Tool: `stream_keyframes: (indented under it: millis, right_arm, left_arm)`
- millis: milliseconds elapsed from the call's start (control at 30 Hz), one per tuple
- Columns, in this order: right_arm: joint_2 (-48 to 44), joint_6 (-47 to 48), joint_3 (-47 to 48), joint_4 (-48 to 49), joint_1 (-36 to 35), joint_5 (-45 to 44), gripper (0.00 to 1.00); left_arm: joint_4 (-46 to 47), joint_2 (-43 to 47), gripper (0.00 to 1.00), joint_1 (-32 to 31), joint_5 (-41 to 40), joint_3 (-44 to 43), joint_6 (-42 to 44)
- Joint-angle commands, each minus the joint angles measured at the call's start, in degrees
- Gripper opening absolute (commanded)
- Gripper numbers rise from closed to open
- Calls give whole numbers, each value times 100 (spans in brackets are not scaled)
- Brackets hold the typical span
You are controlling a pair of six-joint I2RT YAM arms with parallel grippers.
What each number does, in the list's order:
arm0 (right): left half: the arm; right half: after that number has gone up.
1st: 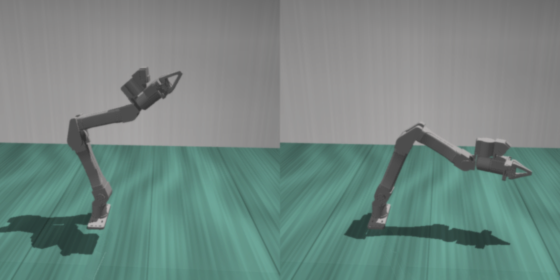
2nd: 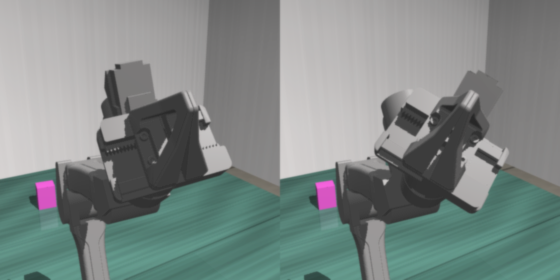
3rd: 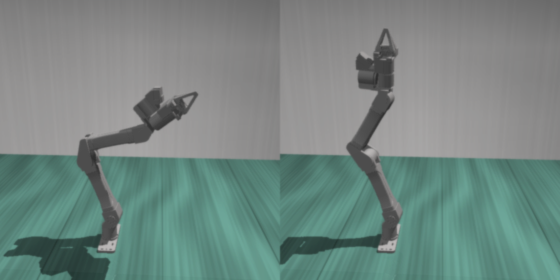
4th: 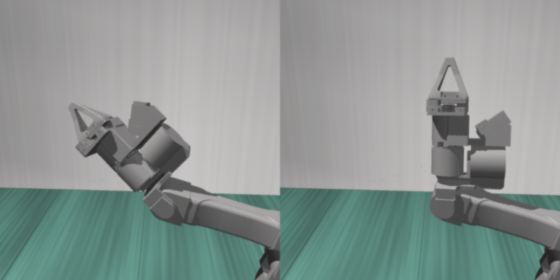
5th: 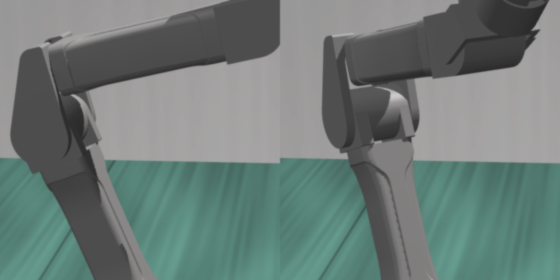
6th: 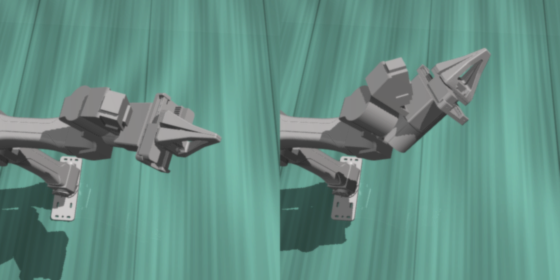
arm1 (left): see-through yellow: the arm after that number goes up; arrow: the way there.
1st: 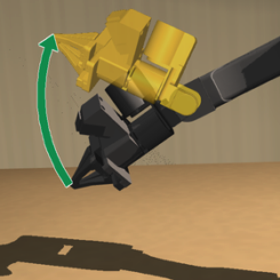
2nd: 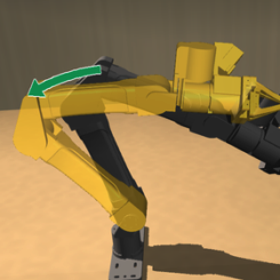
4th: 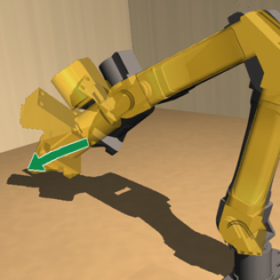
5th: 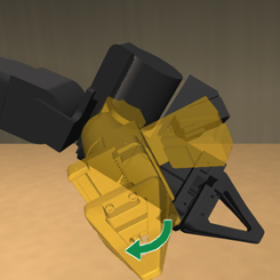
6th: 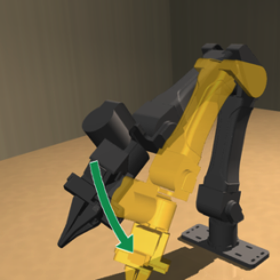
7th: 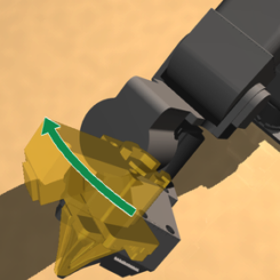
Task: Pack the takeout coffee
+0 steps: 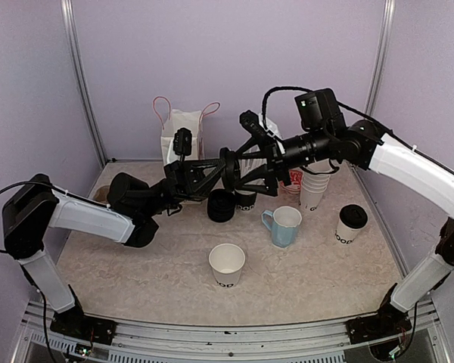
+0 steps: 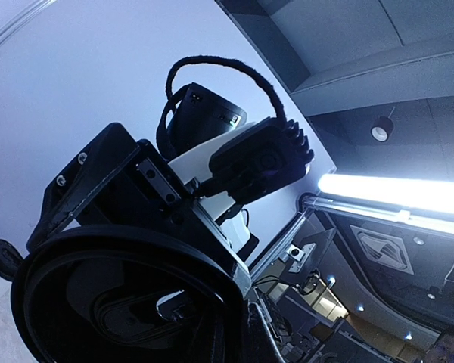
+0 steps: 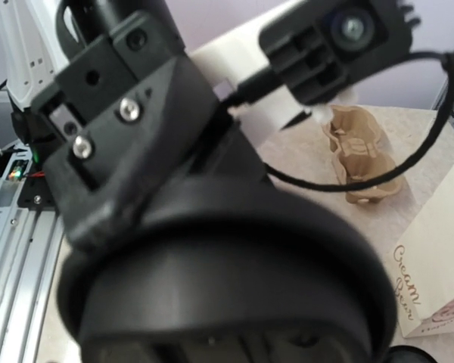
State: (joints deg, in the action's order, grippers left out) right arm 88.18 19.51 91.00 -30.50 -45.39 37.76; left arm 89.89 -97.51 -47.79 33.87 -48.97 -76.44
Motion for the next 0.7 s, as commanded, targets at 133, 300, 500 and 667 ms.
stream_keyframes:
  millis: [133,300,500,667]
  right_arm:
    - [100,-245,162,131,-93,81,63]
    - [66,-279,119,128,-95,-23,36]
    - [-81,-231,-102,188,-93,-179,15]
    - [-221,-125,-310,148,-80,-461,14]
  left_arm:
    - [389,-162,0,-90,-40,-202,-125]
    - [424,-165,0,-86,-69,-174,-125]
    - [300,-148,3,-49,-64,-105,-95]
    - [-367,108,29,1,-192,115,203]
